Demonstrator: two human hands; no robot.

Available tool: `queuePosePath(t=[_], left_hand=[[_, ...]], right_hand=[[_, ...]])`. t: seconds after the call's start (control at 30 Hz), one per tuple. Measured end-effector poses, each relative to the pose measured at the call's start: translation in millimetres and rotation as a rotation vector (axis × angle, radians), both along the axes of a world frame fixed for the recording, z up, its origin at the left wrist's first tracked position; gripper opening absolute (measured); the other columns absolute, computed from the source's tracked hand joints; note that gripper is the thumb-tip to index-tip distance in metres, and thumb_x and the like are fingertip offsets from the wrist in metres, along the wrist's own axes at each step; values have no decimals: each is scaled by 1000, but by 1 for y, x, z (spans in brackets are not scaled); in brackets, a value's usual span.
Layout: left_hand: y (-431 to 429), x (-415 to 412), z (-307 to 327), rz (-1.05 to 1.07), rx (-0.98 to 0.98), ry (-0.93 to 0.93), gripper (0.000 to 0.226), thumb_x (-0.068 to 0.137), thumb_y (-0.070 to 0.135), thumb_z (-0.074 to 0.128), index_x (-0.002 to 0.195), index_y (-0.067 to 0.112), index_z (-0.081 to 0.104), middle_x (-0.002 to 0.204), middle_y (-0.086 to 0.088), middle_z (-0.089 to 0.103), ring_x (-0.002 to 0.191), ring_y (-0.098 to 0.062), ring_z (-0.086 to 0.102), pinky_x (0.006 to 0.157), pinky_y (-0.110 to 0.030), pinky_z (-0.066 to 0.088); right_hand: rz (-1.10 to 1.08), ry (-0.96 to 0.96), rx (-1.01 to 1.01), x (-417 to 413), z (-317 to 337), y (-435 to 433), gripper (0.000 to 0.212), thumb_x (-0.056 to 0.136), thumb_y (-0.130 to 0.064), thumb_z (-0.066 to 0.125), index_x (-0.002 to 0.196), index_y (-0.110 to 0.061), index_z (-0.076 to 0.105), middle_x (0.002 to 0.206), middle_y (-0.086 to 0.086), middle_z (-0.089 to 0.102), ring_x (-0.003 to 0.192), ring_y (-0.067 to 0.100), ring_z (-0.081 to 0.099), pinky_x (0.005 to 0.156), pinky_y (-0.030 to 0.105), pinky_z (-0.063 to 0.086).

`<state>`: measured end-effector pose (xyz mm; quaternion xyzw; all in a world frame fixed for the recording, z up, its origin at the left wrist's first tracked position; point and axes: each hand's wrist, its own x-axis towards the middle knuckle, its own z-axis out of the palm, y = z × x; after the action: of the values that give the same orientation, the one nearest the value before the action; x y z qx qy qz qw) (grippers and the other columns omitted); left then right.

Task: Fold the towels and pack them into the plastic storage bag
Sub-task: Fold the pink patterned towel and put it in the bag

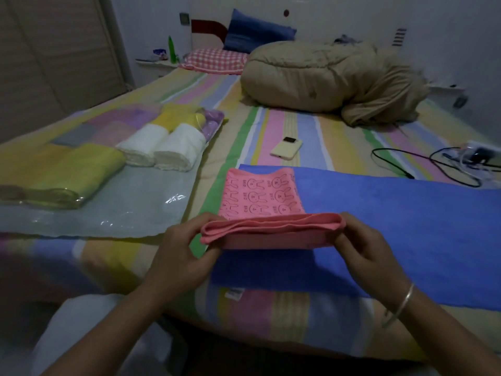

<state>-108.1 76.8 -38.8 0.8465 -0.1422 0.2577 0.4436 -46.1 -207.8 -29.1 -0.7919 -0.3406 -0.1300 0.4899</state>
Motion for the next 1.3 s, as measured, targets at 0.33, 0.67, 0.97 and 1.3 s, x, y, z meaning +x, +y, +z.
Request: queuePosePath(t=[0.33, 0.67, 0.97, 1.3], left_hand=[[-14, 58, -46, 335, 0, 334, 31, 88, 45, 52, 97, 19, 66, 89, 0, 70, 81, -19, 63, 64, -30, 43], [-25, 63, -37, 540, 379, 284, 33, 85, 28, 61, 116, 17, 53, 108, -10, 63, 95, -31, 62, 75, -40, 51], [-25, 58, -48, -32, 909, 135, 77, 82, 72, 40, 141, 24, 43, 148, -4, 42, 137, -26, 39, 114, -48, 25], [-13, 76, -25, -151, 861, 274, 82, 61, 59, 45, 137, 28, 45, 133, 1, 55, 116, -20, 53, 102, -32, 40]], right_hand=[[-394, 449, -78, 56, -51, 26, 22, 95, -24, 54, 88, -7, 65, 81, 7, 69, 79, 23, 64, 75, 43, 52], [-570, 644, -199, 68, -62, 36, 28, 90, -31, 59, 75, -9, 68, 75, 9, 67, 77, 28, 62, 69, 32, 46], [-532, 712, -245, 68, -50, 33, 33, 86, -29, 60, 59, -13, 53, 55, 5, 54, 60, 25, 53, 62, 33, 46], [111, -168, -796, 54, -40, 2, 85, 69, -52, 54, 147, -27, 32, 152, -14, 24, 147, 12, 5, 119, 32, 6]])
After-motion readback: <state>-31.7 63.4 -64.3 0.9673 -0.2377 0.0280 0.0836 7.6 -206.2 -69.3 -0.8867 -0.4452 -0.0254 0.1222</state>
